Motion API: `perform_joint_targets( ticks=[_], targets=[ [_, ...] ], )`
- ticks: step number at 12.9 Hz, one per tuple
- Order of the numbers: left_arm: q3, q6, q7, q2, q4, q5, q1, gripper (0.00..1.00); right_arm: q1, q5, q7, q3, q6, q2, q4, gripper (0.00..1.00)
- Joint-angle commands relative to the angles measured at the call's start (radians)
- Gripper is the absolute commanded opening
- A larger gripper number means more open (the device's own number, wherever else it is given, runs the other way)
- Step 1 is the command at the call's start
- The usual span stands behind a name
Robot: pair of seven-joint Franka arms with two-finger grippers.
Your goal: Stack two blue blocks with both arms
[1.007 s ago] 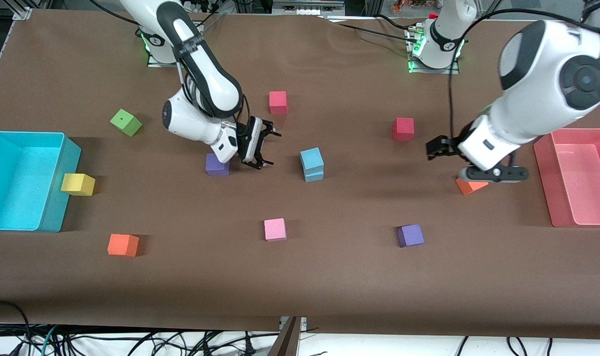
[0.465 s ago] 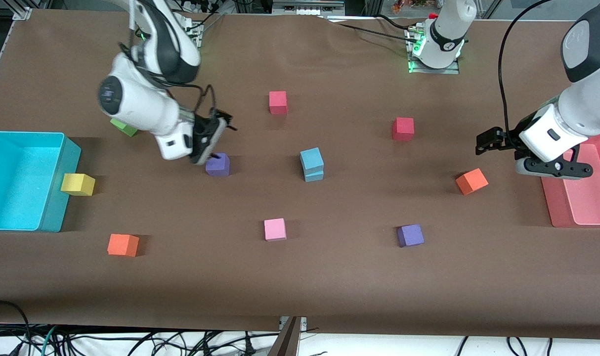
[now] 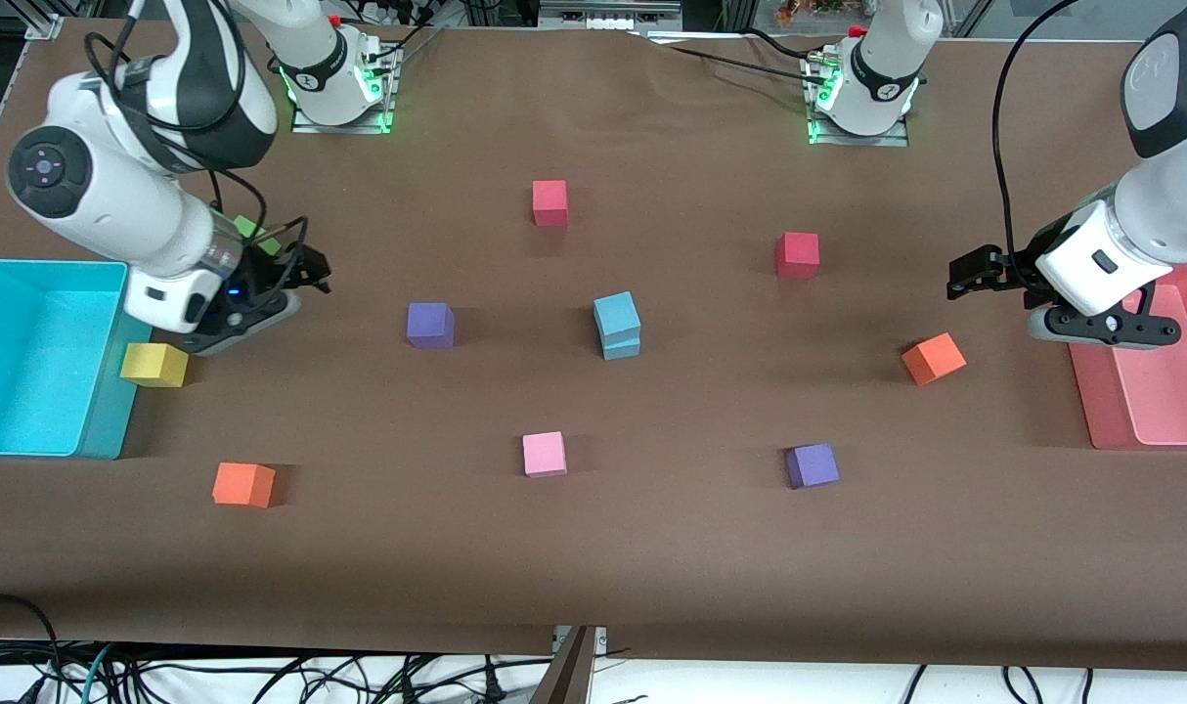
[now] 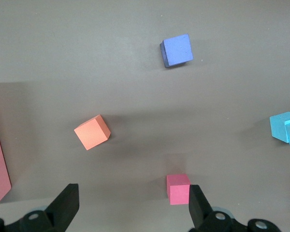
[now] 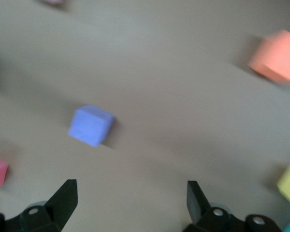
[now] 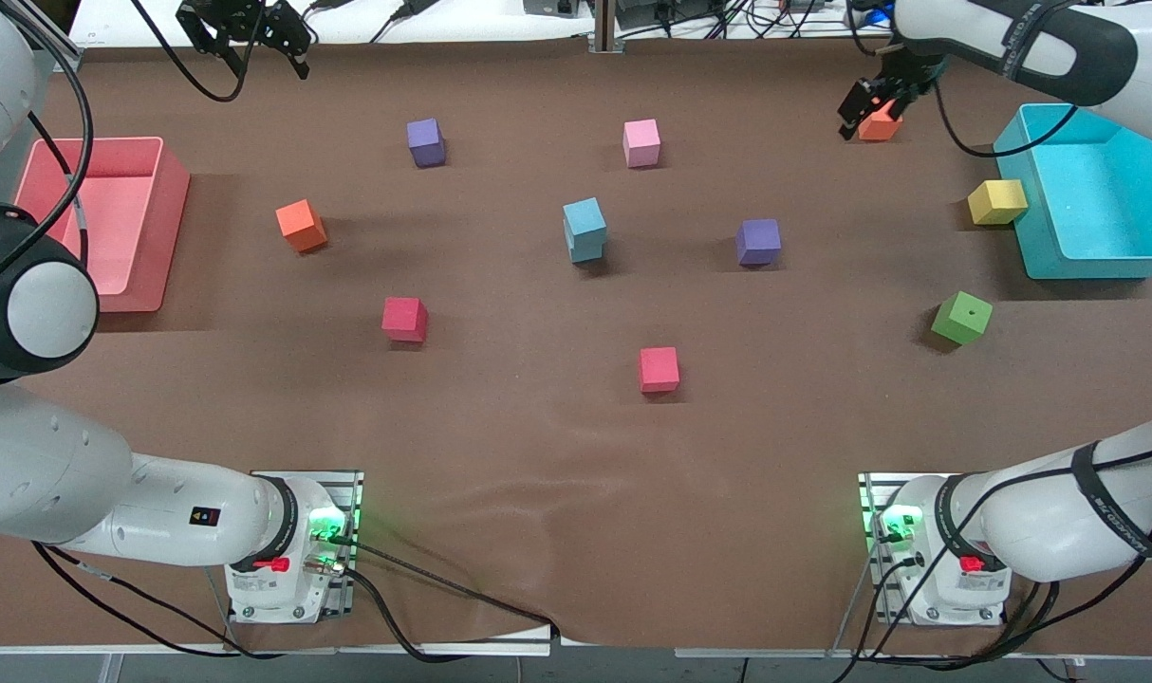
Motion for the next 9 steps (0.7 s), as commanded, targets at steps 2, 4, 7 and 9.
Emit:
perform_joint_targets(
  ticks=[2, 4, 7, 9],
  targets=[
    [-0.005, -0.005, 0.024, -0.028, -0.026, 0.019, 0.006, 1.00, -0.076, -0.146, 0.149, 0.011, -0.181, -0.029, 0.155, 1.00],
    [-0.005, -0.005, 0.024, -0.030, -0.026, 0.019, 0.006, 1.00, -0.134, -0.174, 0.149, 0.017, -0.306, -0.024, 0.272, 1.00],
    [-0.005, -0.006, 0.023, -0.030, -0.026, 0.019, 0.006, 1.00, -0.227, -0.141, 0.143, 0.014, -0.431, -0.030, 0.360, 1.00],
    [-0.004, -0.011, 0.016, -0.031, -0.026, 0.024, 0.006, 1.00, -0.254, -0.130, 0.145, 0.016, -0.505, -0.032, 0.415, 1.00]
  ],
)
